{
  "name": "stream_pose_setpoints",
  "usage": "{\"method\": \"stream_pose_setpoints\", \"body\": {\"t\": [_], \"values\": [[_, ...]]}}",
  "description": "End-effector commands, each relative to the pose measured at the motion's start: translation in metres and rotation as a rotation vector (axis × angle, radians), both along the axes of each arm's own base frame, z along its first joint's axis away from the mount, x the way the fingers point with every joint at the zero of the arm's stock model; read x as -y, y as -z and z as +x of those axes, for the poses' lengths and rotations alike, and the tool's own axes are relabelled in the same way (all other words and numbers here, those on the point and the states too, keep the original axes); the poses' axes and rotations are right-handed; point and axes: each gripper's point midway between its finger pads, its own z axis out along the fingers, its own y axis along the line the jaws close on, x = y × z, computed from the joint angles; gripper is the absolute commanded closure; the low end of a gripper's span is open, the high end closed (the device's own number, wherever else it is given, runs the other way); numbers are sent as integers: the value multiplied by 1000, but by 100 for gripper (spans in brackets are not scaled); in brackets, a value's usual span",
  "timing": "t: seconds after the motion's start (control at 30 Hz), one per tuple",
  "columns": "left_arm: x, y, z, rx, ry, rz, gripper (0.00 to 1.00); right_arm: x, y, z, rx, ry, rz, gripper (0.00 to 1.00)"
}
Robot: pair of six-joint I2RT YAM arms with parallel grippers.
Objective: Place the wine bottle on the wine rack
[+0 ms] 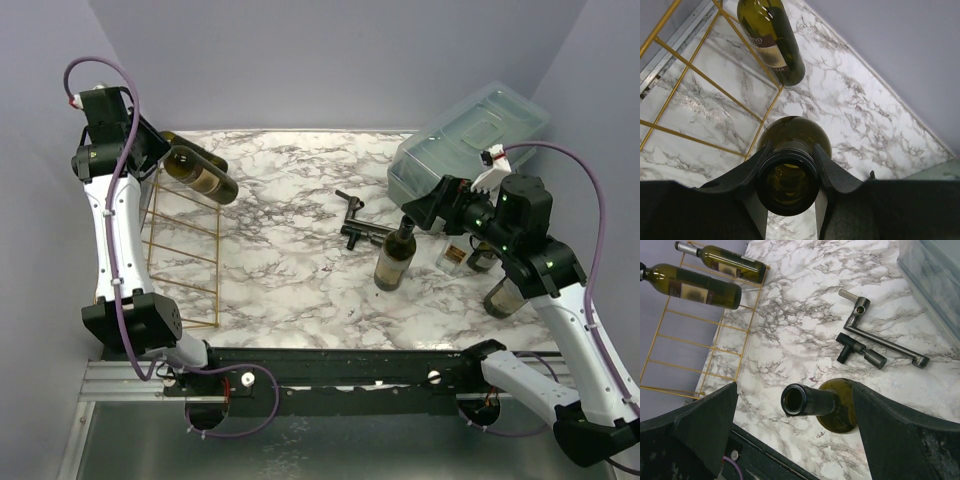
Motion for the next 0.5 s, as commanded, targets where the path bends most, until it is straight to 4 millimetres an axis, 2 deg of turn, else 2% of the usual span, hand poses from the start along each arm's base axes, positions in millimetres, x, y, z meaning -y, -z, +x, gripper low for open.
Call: {"method": "stream_pose_setpoints", "body": {"t": [0.0,0.23,0.47], "values": [[-10,-35,31,190,-21,-132,100,-1,-3,3,23,-4,-7,1],[-47,-15,45,166,-145,-169,100,1,-1,7,20,10,-21,1],[-61,4,57,135,-211,-203,100,1,3,10,14,22,-18,0]]}}
